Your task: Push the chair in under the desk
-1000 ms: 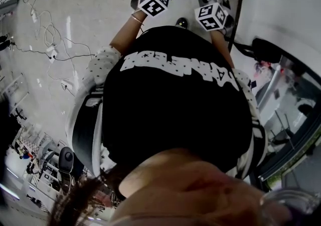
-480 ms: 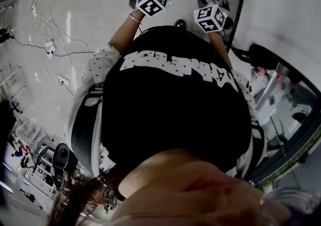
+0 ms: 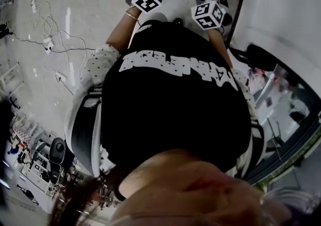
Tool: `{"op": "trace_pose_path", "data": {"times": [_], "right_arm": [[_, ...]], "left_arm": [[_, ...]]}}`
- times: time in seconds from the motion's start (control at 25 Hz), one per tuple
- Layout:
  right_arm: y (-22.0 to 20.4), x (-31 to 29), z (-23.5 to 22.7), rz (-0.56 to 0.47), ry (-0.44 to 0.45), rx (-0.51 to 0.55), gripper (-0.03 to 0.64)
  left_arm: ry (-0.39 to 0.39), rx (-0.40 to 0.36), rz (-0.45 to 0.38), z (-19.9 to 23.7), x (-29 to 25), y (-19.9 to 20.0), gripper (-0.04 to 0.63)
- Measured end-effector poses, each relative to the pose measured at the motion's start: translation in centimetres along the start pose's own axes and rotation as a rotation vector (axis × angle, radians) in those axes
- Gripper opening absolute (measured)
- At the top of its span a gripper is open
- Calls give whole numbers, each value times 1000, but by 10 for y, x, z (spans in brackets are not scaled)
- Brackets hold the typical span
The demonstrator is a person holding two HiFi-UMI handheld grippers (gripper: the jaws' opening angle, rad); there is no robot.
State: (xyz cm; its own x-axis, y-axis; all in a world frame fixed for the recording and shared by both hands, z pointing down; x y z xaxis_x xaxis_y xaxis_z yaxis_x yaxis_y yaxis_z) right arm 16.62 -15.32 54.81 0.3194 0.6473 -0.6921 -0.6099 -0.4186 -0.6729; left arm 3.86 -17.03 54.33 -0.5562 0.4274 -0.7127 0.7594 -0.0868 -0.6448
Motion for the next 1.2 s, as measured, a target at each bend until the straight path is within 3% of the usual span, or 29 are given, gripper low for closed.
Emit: {"op": "trace_pose_path", "data": {"times": [1.2], "right_arm": [[11,-18,-18,-3,-17,4,173]], "left_arm": [[15,-16,5,25,-12,3,207]]}}
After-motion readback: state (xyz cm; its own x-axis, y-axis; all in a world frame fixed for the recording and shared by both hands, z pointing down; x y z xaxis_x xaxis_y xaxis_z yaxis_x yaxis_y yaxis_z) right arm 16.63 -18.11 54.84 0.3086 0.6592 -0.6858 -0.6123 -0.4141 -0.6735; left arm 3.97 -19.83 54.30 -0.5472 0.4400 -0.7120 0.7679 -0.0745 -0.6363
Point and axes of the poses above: the fingertips, and each gripper's own axes: x backward along the fingers, z to its left, y out of its top, the point moved 4 cm from there along x, backward along the fingers, and after that the axes turned 11 degrees about -x, right-handed, at the moved point
